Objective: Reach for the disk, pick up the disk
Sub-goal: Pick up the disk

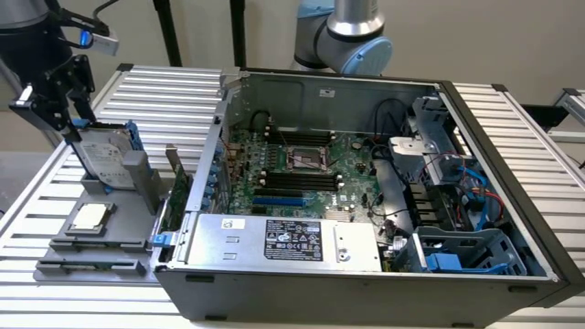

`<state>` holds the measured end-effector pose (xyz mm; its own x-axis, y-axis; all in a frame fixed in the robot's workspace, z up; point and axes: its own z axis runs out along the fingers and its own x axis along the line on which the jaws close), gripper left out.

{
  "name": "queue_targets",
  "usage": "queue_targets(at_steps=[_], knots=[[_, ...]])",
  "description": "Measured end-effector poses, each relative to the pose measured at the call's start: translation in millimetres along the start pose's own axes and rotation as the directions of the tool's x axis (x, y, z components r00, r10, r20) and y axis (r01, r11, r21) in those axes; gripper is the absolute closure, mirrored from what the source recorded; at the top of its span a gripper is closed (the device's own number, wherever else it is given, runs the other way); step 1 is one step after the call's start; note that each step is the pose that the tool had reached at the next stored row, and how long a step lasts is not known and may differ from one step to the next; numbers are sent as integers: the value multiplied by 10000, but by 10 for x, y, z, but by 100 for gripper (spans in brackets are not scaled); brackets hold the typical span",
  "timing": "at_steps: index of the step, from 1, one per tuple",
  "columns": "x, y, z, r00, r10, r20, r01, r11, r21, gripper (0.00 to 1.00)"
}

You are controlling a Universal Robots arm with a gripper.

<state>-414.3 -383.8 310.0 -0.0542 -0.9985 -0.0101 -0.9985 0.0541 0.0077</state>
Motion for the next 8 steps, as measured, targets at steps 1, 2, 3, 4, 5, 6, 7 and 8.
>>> queue_targets(at_steps=[1, 2, 3, 4, 5, 6, 7, 8], knots=[[2, 0, 13, 10000, 0, 4, 0, 10000, 0, 46], [4, 0, 27, 10000, 0, 9, 0, 10000, 0, 46], [6, -1, 41, 10000, 0, 13, 0, 10000, 0, 46], [7, -1, 53, 10000, 0, 21, 0, 10000, -1, 46], [9, -1, 66, 10000, 0, 31, 0, 10000, -1, 46], [10, -1, 78, 10000, 0, 41, 0, 10000, -1, 46], [11, -1, 89, 10000, 0, 52, 0, 10000, -2, 46], [12, -1, 98, 10000, 0, 65, 1, 10000, -2, 46]])
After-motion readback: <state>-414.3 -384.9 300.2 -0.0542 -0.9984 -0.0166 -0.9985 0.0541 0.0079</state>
